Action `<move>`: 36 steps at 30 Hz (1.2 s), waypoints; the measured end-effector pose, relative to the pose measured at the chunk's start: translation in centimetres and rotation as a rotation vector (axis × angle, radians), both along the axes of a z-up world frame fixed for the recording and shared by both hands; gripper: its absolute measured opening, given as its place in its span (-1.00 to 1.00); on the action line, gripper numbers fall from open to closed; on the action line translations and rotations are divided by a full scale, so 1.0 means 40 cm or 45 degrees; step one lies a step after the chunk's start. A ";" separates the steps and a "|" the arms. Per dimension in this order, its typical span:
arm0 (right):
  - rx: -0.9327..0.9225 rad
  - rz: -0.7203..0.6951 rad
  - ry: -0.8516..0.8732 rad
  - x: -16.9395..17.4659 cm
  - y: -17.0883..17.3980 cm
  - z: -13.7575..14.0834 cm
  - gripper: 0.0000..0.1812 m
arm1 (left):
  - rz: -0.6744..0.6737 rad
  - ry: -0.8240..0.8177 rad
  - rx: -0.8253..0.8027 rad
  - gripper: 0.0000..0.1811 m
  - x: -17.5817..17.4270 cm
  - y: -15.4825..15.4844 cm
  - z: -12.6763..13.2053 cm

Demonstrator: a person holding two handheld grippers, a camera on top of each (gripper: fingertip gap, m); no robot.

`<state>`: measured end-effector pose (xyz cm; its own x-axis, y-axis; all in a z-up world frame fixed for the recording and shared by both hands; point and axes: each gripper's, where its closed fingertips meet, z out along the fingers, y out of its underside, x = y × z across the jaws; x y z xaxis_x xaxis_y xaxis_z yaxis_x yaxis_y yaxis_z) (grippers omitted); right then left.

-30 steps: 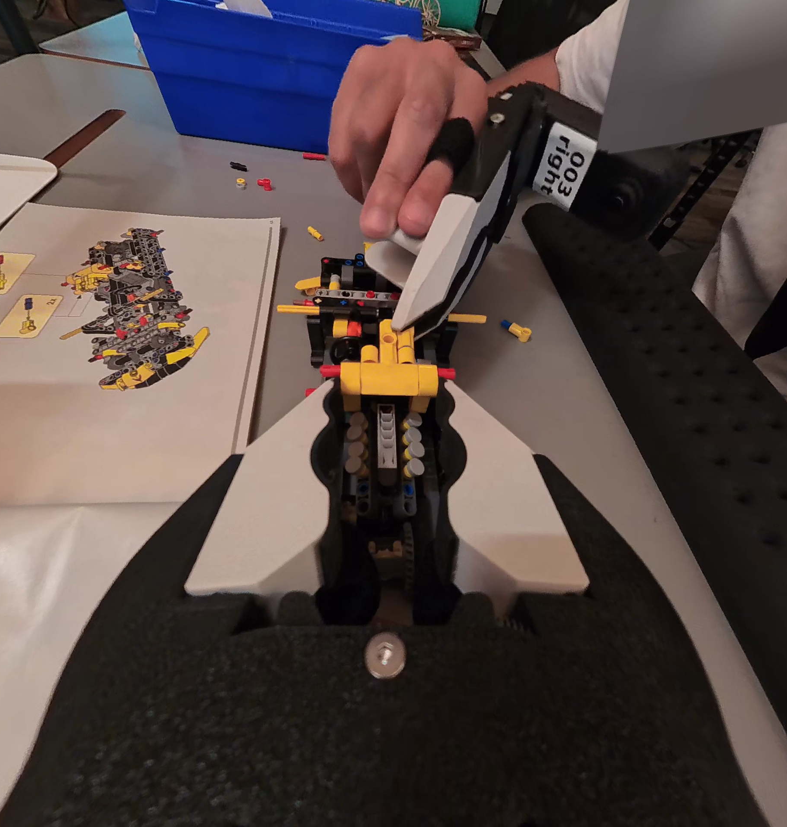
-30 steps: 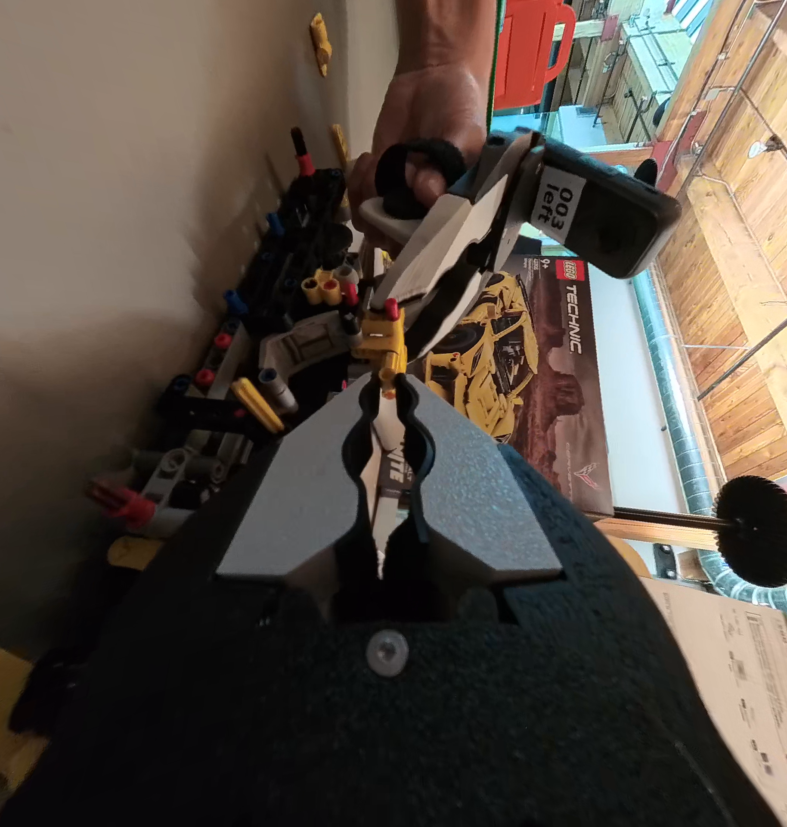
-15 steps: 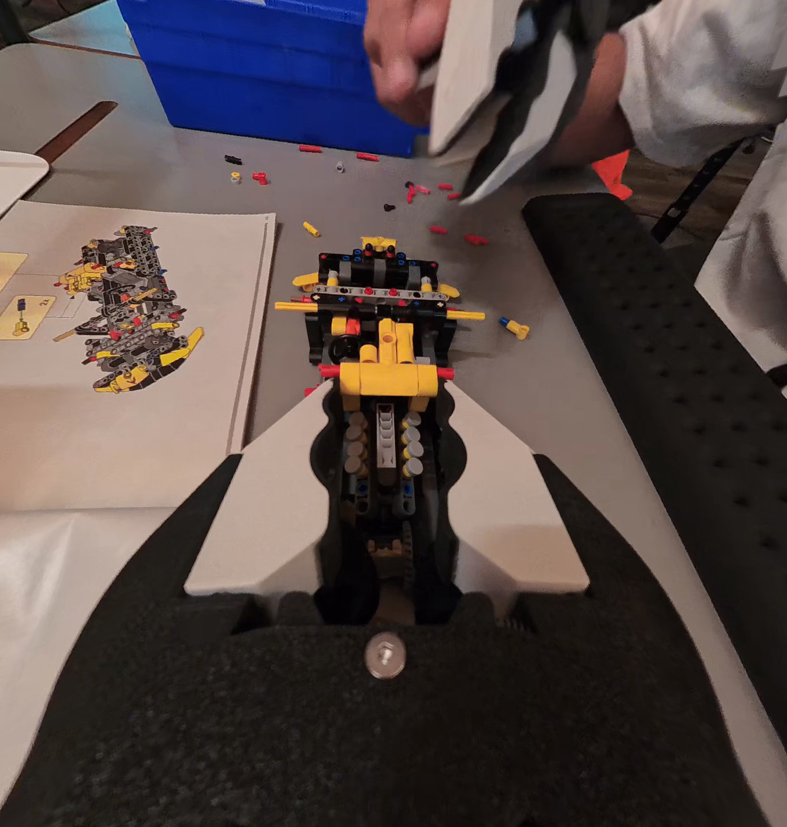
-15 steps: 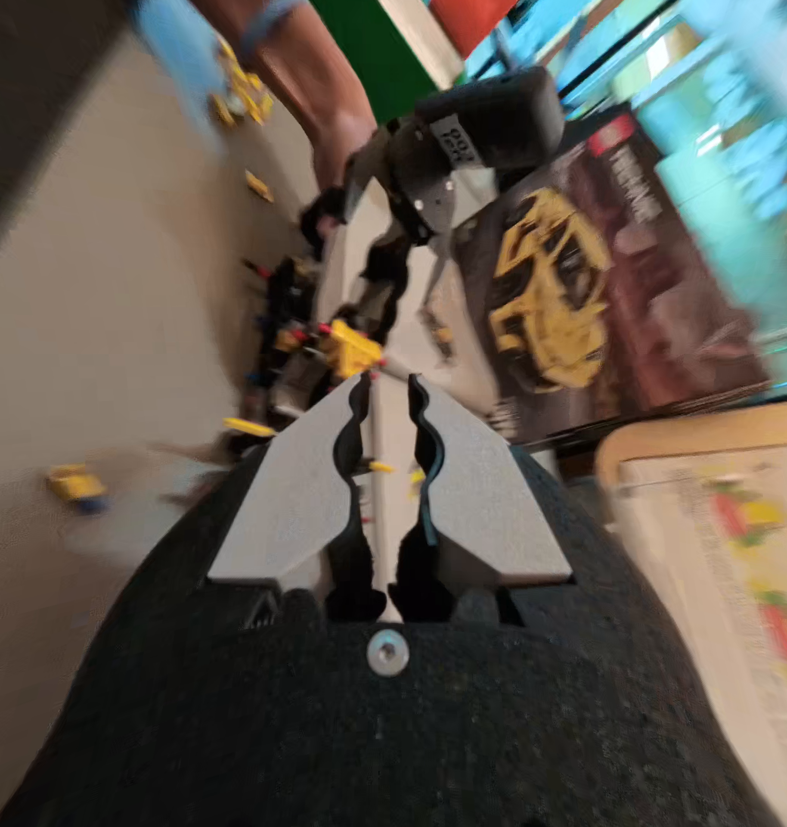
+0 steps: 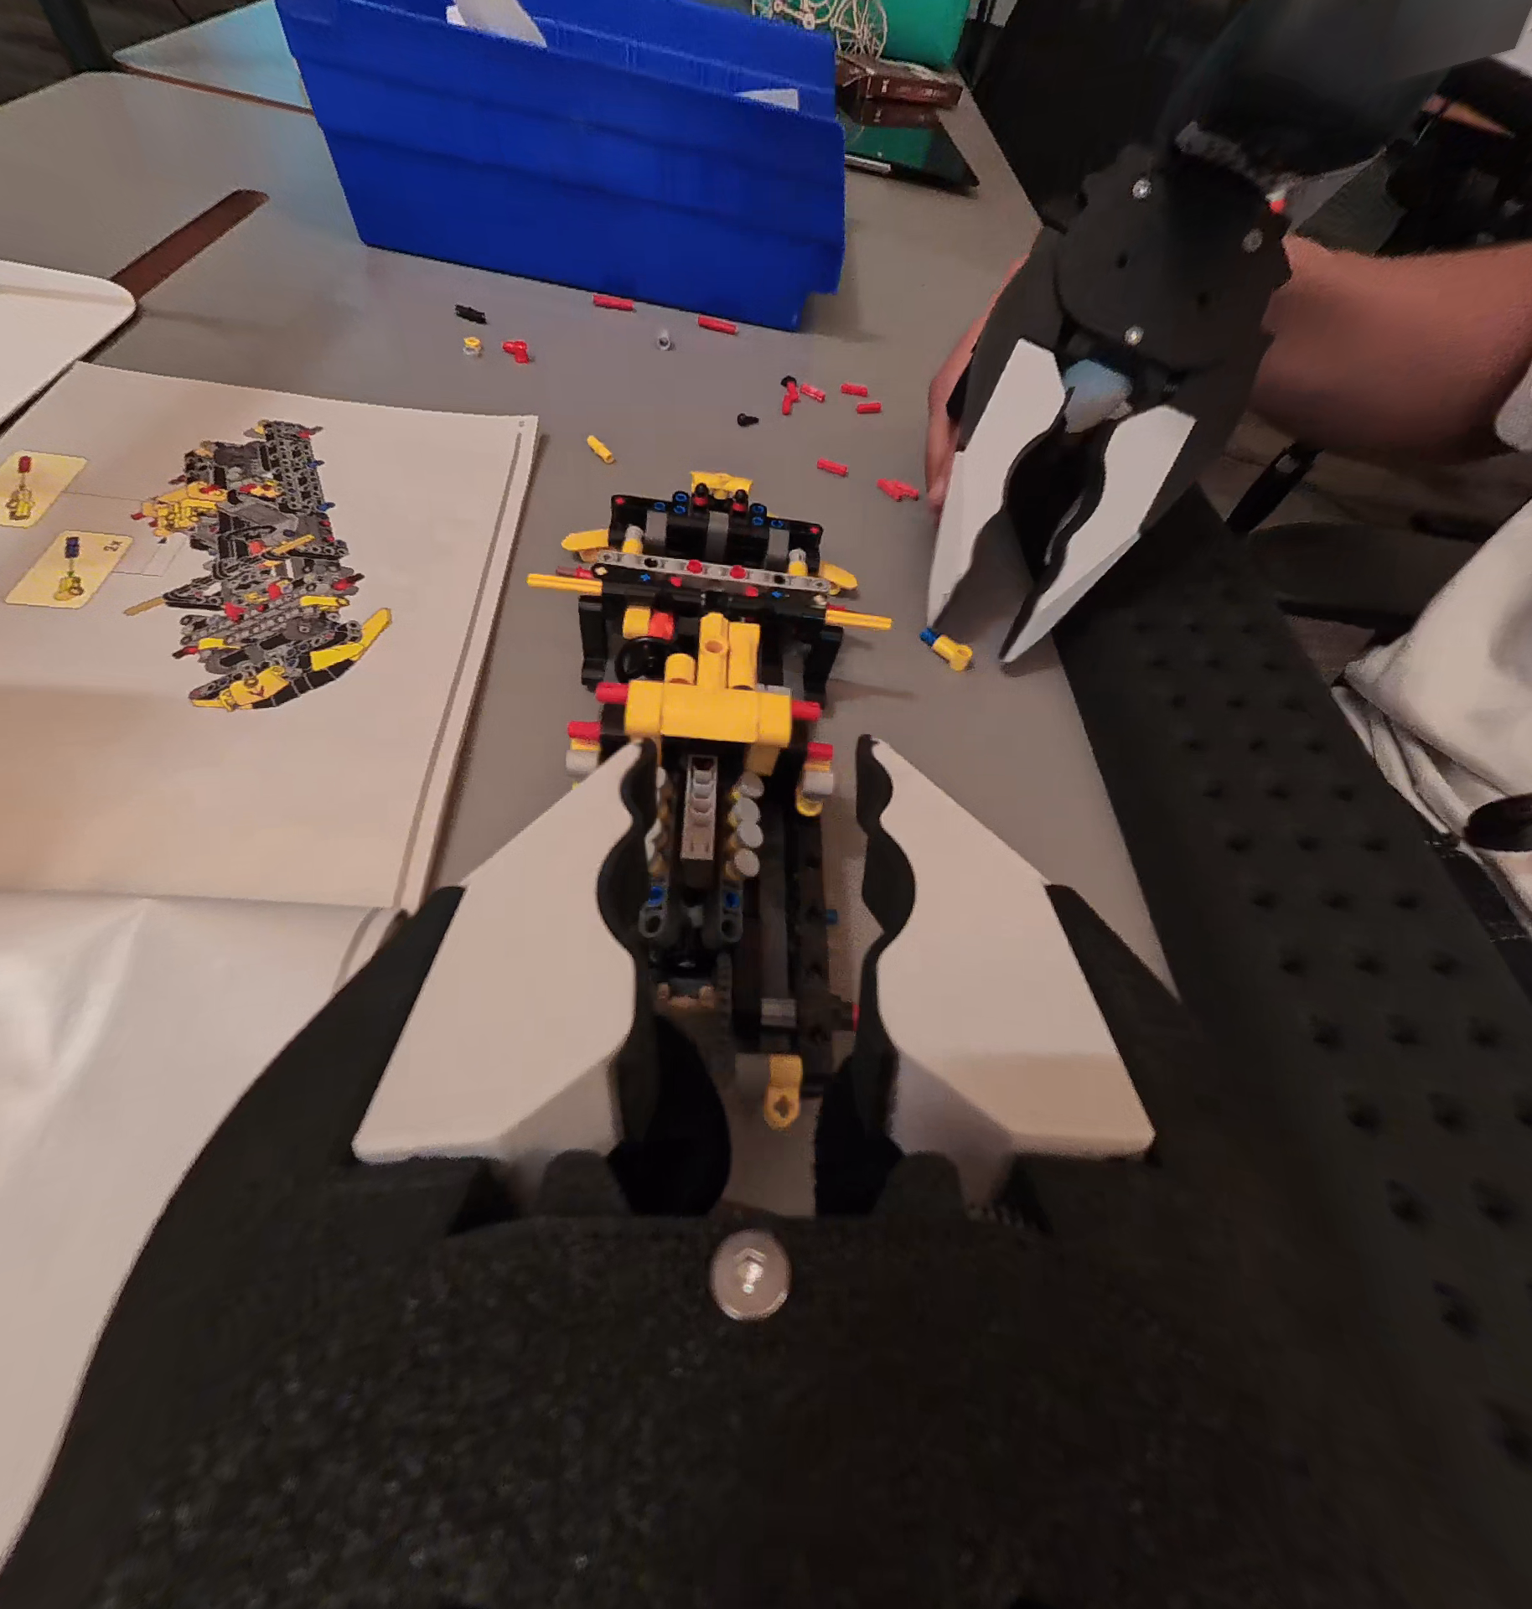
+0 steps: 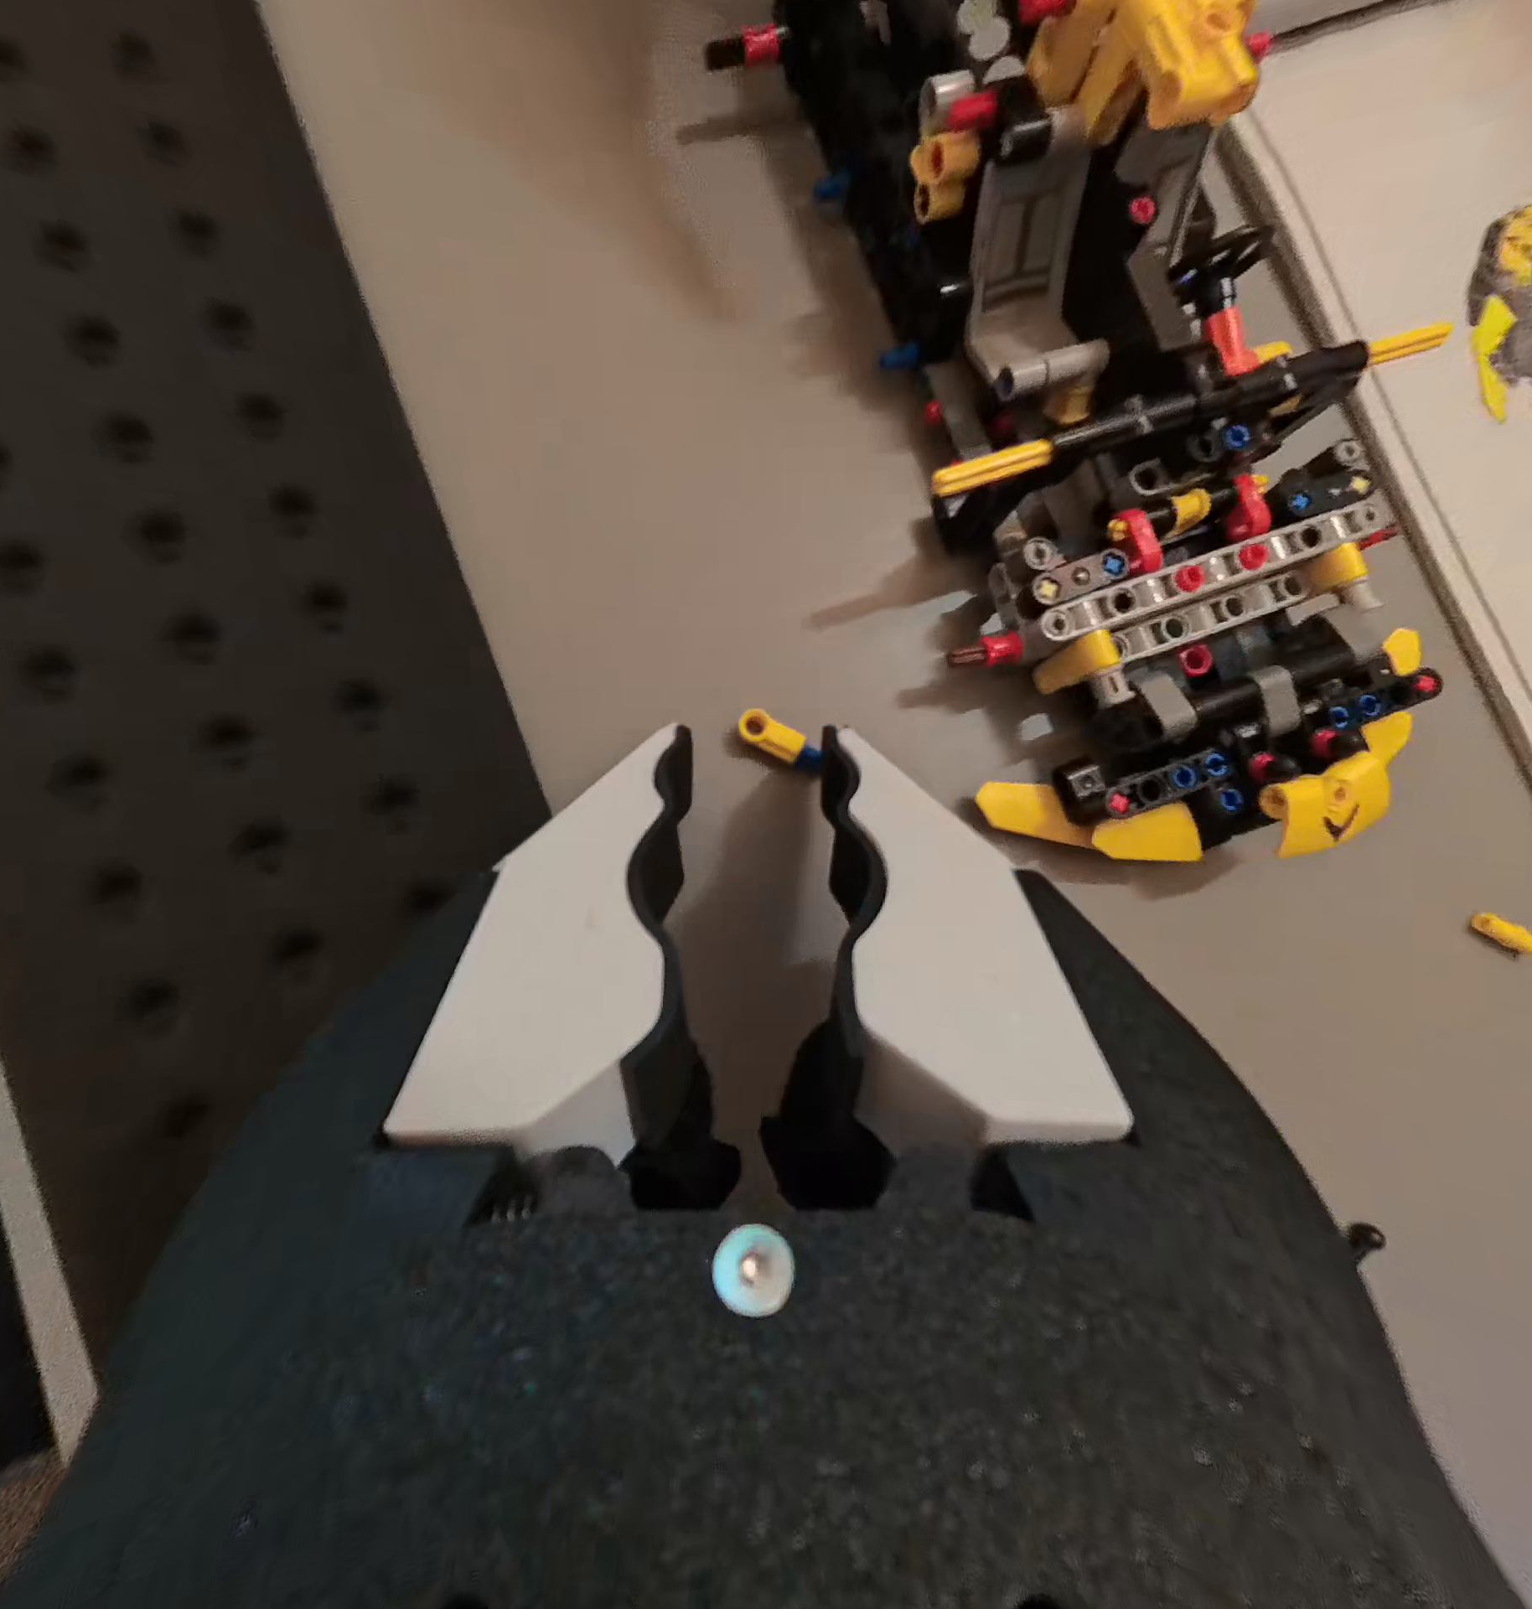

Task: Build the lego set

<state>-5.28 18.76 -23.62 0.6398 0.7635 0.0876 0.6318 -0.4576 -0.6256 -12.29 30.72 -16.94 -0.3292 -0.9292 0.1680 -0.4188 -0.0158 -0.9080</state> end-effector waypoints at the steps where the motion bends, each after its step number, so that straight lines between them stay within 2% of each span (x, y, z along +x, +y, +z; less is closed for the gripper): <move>1: 0.022 -0.016 -0.017 0.001 0.005 -0.003 -0.68 | 0.006 -0.005 0.014 -0.50 -0.004 -0.003 0.005; 3: 0.053 -0.028 -0.063 0.004 0.013 -0.014 -0.68 | 0.019 -0.016 0.075 -0.50 -0.006 -0.013 0.015; 6: 0.048 0.000 -0.053 -0.010 0.007 -0.018 -0.90 | 0.032 -0.008 0.176 -0.50 -0.006 -0.028 0.028; 9: 0.047 -0.004 -0.054 -0.011 0.011 -0.017 -0.92 | 0.055 -0.003 0.218 -0.51 -0.013 -0.038 0.045; 12: 0.123 -0.028 0.062 -0.030 0.048 0.038 -0.92 | 0.061 0.026 0.204 -0.51 -0.025 -0.053 0.042; 15: 0.336 -0.119 0.331 -0.054 0.137 0.180 -0.93 | 0.081 -0.027 0.179 -0.51 -0.020 -0.074 0.058; 17: 0.416 -0.196 0.631 -0.065 0.197 0.283 -0.93 | 0.130 -0.095 0.148 -0.51 -0.004 -0.082 0.082; 20: 0.285 -0.134 1.192 -0.117 0.233 0.378 -0.93 | 0.227 -0.243 0.029 -0.52 0.031 -0.090 0.133; 22: 0.225 -0.062 1.456 -0.134 0.236 0.412 -0.93 | 0.266 -0.290 -0.083 -0.52 0.049 -0.093 0.149; 24: 0.148 -0.047 1.617 -0.129 0.237 0.428 -0.93 | 0.251 -0.341 -0.163 -0.54 0.058 -0.106 0.165; 26: 0.128 -0.057 1.682 -0.121 0.236 0.426 -0.93 | 0.211 -0.367 -0.225 -0.63 0.065 -0.121 0.172; 29: 0.080 -0.099 1.623 -0.126 0.234 0.382 -0.94 | 0.204 -0.421 -0.314 -0.75 0.078 -0.126 0.188; 31: 0.081 -0.098 1.656 -0.123 0.227 0.386 -0.93 | 0.215 -0.405 -0.347 -0.75 0.086 -0.123 0.182; 36: 0.070 -0.098 1.627 -0.123 0.225 0.375 -0.94 | 0.269 -0.438 -0.295 -0.82 0.090 -0.113 0.187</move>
<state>-10.21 27.74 -8.62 0.3342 0.7358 -0.5890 -0.4561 -0.4206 -0.7843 -8.67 26.18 -9.48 -0.2100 -0.9326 0.2935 -0.0599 -0.2874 -0.9559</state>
